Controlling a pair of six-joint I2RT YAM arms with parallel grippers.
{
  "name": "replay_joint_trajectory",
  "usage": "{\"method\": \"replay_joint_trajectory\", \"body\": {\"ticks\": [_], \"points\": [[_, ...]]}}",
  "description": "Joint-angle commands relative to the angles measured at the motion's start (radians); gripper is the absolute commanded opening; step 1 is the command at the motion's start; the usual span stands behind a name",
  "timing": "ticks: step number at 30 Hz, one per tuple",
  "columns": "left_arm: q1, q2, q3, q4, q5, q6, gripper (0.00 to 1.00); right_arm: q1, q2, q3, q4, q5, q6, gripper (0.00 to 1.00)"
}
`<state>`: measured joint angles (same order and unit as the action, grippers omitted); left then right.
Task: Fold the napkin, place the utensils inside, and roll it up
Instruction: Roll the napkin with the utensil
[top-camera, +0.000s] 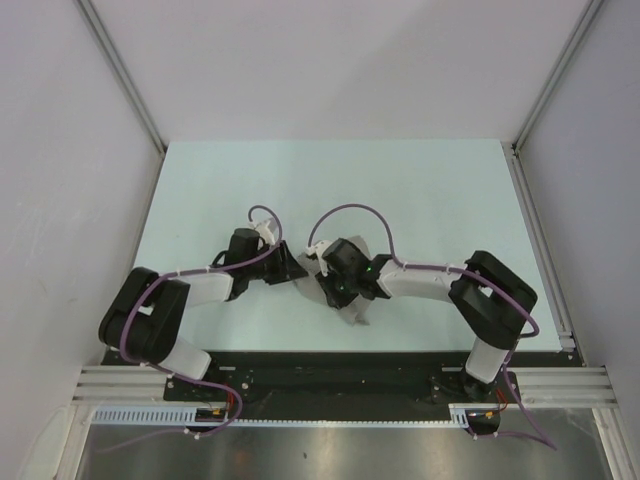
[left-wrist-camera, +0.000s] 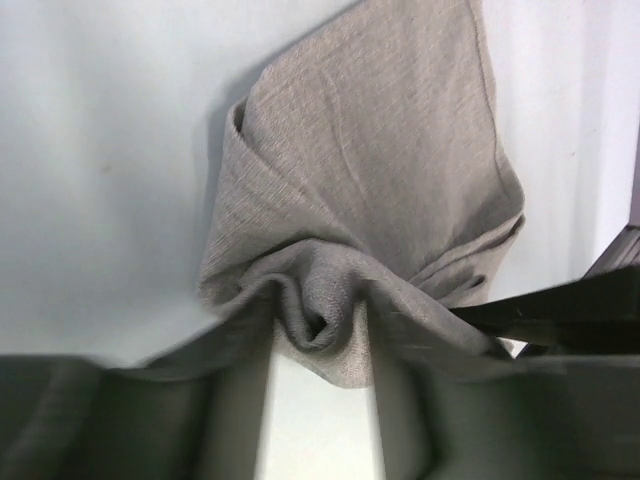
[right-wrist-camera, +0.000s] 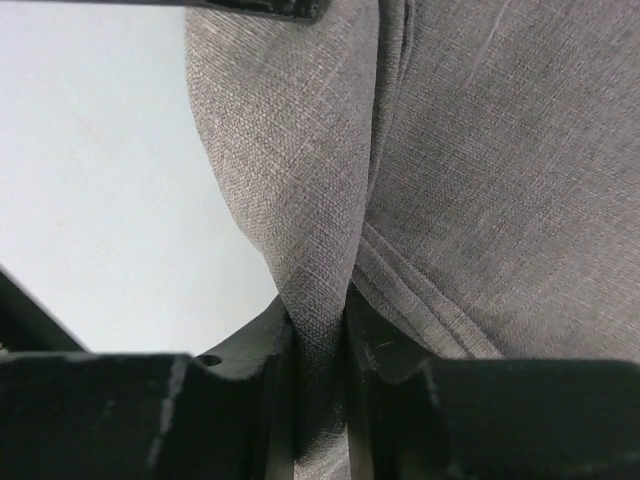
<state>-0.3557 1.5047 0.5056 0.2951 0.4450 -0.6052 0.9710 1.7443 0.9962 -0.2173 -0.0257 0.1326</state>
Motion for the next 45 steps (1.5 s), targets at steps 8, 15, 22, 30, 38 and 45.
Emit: {"method": "replay_joint_trajectory", "body": {"ticks": [8,15,22,30,38,45], "points": [[0.023,-0.165,0.014,-0.008,-0.155,0.038,0.77,-0.224,0.116,-0.047,0.11,-0.653,0.084,0.11],[0.027,-0.133,-0.029,0.058,-0.079,0.056,0.8,-0.311,0.224,-0.025,0.141,-0.798,0.119,0.1],[0.027,-0.04,-0.024,0.15,-0.015,0.059,0.79,-0.36,0.322,0.022,0.116,-0.887,0.121,0.1],[0.026,0.067,0.001,0.208,0.014,0.071,0.67,-0.402,0.389,0.051,0.127,-0.994,0.131,0.11],[0.026,0.13,0.011,0.253,0.054,0.053,0.12,-0.429,0.379,0.084,0.085,-1.019,0.122,0.28],[0.026,0.118,0.05,0.173,0.032,0.05,0.0,-0.459,0.158,0.176,-0.123,-0.864,0.041,0.65]]}}
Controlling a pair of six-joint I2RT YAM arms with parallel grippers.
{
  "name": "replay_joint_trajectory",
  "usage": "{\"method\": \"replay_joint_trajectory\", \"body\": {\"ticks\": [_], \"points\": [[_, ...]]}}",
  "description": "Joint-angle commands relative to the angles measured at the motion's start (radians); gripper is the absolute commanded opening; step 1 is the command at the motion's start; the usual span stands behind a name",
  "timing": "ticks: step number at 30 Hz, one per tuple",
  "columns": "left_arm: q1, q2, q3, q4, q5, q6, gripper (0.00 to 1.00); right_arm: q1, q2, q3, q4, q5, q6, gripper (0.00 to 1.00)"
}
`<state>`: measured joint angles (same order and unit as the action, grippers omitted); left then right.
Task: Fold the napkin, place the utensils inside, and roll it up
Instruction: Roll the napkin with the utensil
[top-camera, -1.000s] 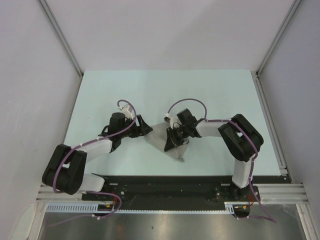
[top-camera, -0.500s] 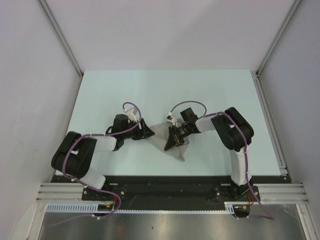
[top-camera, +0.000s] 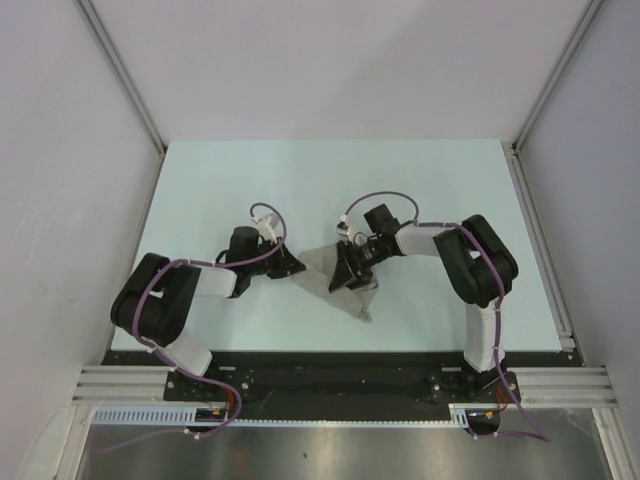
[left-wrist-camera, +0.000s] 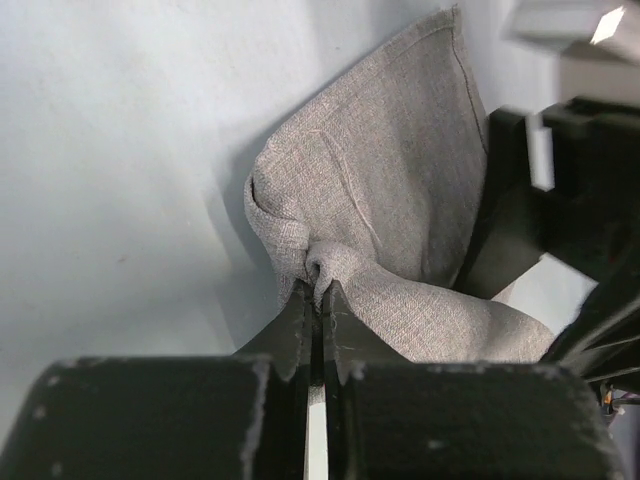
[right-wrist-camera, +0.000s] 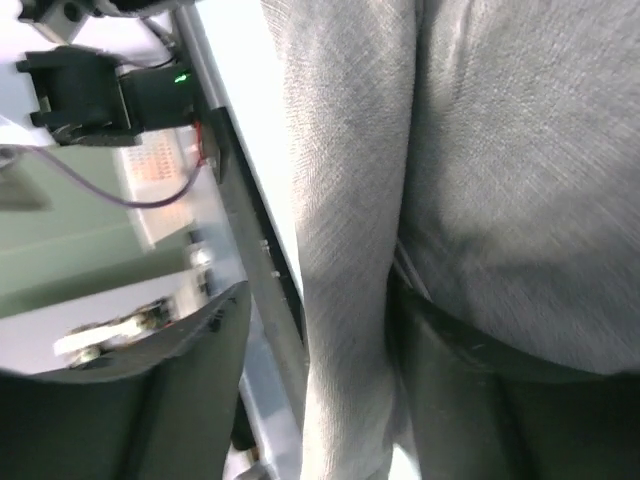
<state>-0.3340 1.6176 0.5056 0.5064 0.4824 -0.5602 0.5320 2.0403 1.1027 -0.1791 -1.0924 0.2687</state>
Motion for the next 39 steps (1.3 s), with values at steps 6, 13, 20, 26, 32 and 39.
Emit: {"method": "replay_joint_trajectory", "body": {"ticks": [6,13,20,26,32,39], "points": [[0.004,0.022,0.086,-0.103,-0.005,0.002,0.0,0.118,-0.366,0.062,-0.166,0.661,-0.14,0.7],[0.004,0.038,0.116,-0.152,-0.013,-0.001,0.0,0.423,-0.419,-0.04,-0.034,1.273,-0.238,0.7],[0.004,0.045,0.125,-0.16,-0.011,-0.007,0.0,0.507,-0.365,-0.061,0.01,1.388,-0.296,0.67],[0.004,0.044,0.129,-0.16,-0.007,-0.009,0.0,0.507,-0.319,-0.066,0.026,1.335,-0.312,0.61],[0.004,0.05,0.131,-0.161,-0.008,-0.01,0.0,0.52,-0.33,-0.081,0.053,1.329,-0.313,0.6],[0.004,0.045,0.145,-0.166,-0.007,-0.026,0.0,0.493,-0.269,-0.084,0.035,1.217,-0.296,0.62]]}}
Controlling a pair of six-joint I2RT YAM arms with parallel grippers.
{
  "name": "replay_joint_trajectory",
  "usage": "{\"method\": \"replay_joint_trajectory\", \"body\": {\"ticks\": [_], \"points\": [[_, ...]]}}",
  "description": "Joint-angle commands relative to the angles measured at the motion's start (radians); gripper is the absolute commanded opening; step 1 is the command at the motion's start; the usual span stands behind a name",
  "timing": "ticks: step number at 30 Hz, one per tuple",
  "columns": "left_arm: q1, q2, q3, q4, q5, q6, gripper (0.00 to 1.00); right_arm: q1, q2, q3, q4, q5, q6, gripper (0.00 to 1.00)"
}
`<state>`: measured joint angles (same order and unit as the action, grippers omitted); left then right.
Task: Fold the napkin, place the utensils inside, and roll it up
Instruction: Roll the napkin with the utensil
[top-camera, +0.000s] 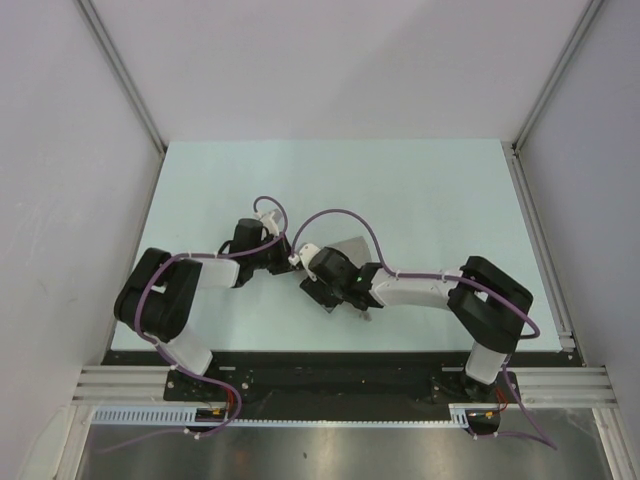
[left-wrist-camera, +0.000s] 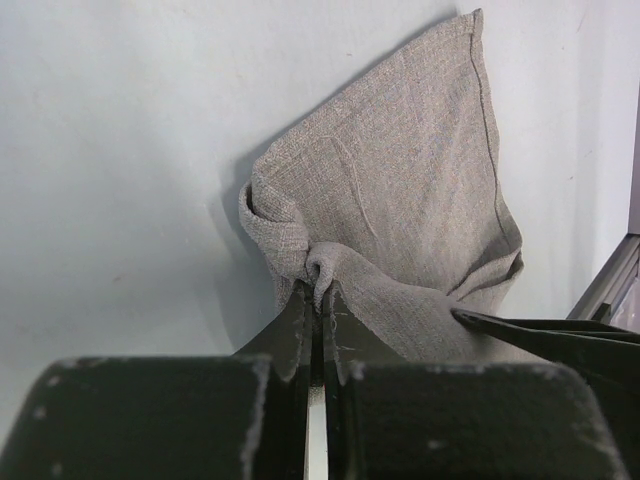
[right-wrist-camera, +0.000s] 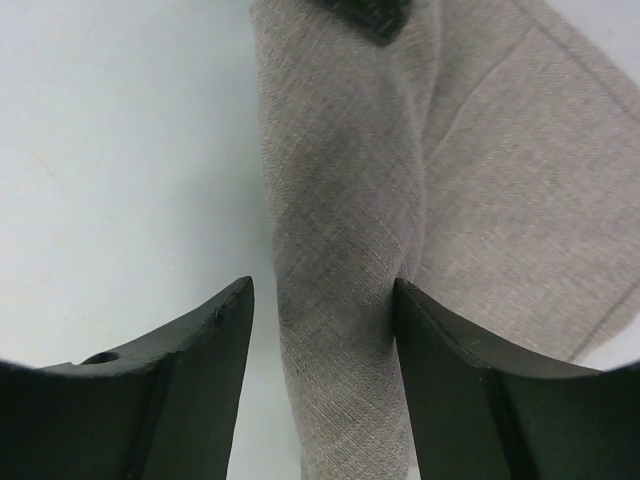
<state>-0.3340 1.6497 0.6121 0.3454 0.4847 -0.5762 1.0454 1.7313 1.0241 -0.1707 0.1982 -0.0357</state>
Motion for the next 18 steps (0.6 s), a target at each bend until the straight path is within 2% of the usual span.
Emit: {"method": "replay_joint_trajectory", "body": {"ticks": [1,4,7,8,10,11,13,14,18], "points": [[0.004,0.009,0.041,-0.005,-0.011,-0.013,0.0,-0.031,0.056,-0.007,0.027,-0.091,0.028,0.62],[0.004,0.005,0.049,-0.009,-0.003,-0.016,0.0,-0.076,0.07,-0.016,0.033,-0.161,0.055,0.58],[0.004,-0.001,0.049,-0.005,0.003,-0.017,0.0,-0.134,0.082,-0.019,0.033,-0.267,0.097,0.48],[0.004,-0.004,0.048,-0.002,0.005,-0.02,0.02,-0.151,0.089,-0.021,0.033,-0.326,0.118,0.41],[0.004,-0.017,0.046,0.006,0.005,-0.027,0.16,-0.182,0.103,-0.027,0.036,-0.399,0.137,0.35],[0.004,-0.027,0.044,0.007,0.005,-0.033,0.33,-0.214,0.12,-0.029,0.039,-0.483,0.145,0.33],[0.004,-0.053,0.043,0.001,-0.021,-0.031,0.51,-0.241,0.138,-0.038,0.053,-0.566,0.166,0.27],[0.004,-0.08,0.043,-0.011,-0.035,-0.025,0.63,-0.263,0.152,-0.041,0.063,-0.65,0.172,0.24],[0.004,-0.152,0.018,-0.031,-0.096,-0.01,0.74,-0.298,0.185,-0.062,0.123,-0.837,0.218,0.22]]}}
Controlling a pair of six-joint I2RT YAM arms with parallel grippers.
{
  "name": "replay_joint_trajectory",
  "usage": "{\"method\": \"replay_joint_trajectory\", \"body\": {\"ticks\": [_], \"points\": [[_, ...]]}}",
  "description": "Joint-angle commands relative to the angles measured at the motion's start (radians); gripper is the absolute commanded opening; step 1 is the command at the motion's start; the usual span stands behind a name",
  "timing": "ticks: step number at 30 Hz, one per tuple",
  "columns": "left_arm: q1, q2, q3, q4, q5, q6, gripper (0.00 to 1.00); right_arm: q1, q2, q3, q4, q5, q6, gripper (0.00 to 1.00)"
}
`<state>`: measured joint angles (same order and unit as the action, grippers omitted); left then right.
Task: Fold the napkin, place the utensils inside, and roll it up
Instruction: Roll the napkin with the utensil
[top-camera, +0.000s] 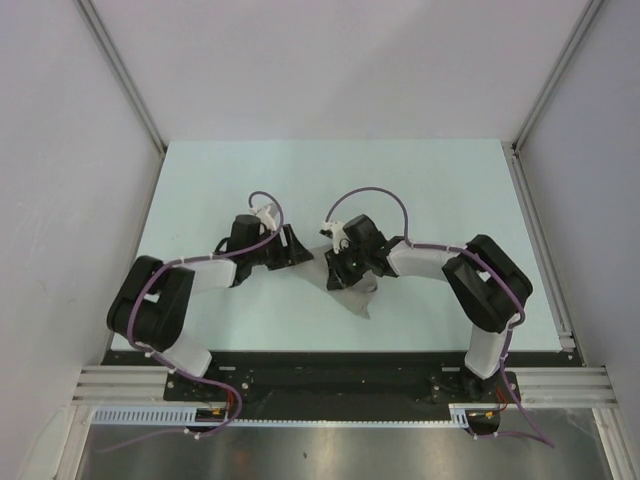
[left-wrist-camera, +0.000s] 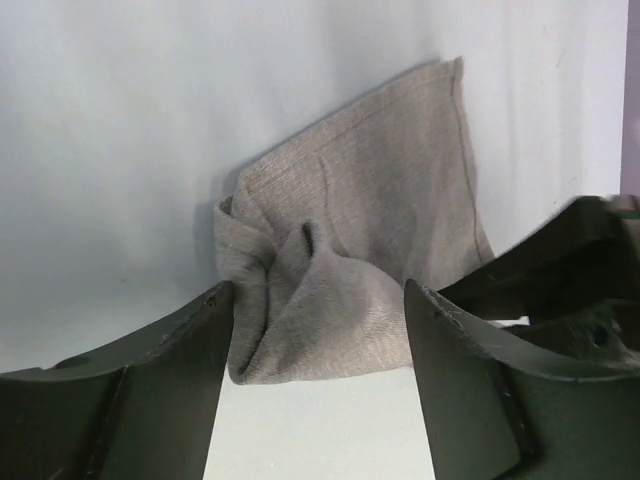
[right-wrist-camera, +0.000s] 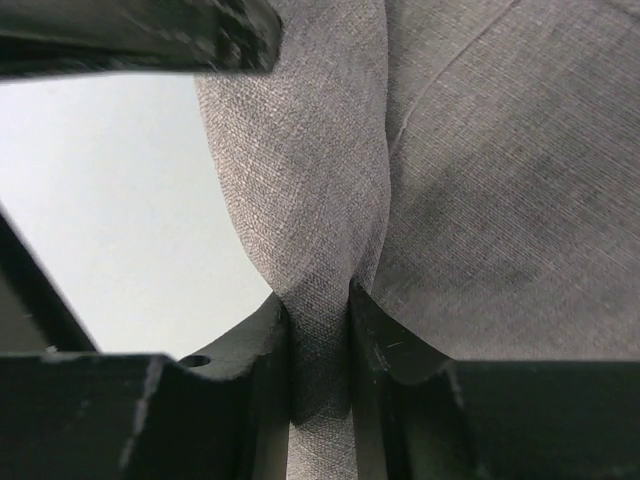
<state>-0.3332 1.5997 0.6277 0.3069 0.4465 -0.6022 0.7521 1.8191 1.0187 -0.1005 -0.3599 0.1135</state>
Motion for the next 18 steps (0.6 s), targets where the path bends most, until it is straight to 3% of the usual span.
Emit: {"method": "replay_joint_trajectory", "body": {"ticks": [1,9,18], "points": [[0.003,-0.116,-0.005,0.009,-0.075,0.016,0.75,-0.01,0.1,-0.065,0.071,-0.347,0.093,0.22],[0.005,-0.161,-0.103,0.004,-0.095,0.042,0.75,-0.066,0.158,-0.112,0.288,-0.571,0.233,0.21],[0.003,-0.159,-0.157,0.0,-0.072,0.039,0.68,-0.094,0.212,-0.098,0.301,-0.597,0.267,0.2]]}}
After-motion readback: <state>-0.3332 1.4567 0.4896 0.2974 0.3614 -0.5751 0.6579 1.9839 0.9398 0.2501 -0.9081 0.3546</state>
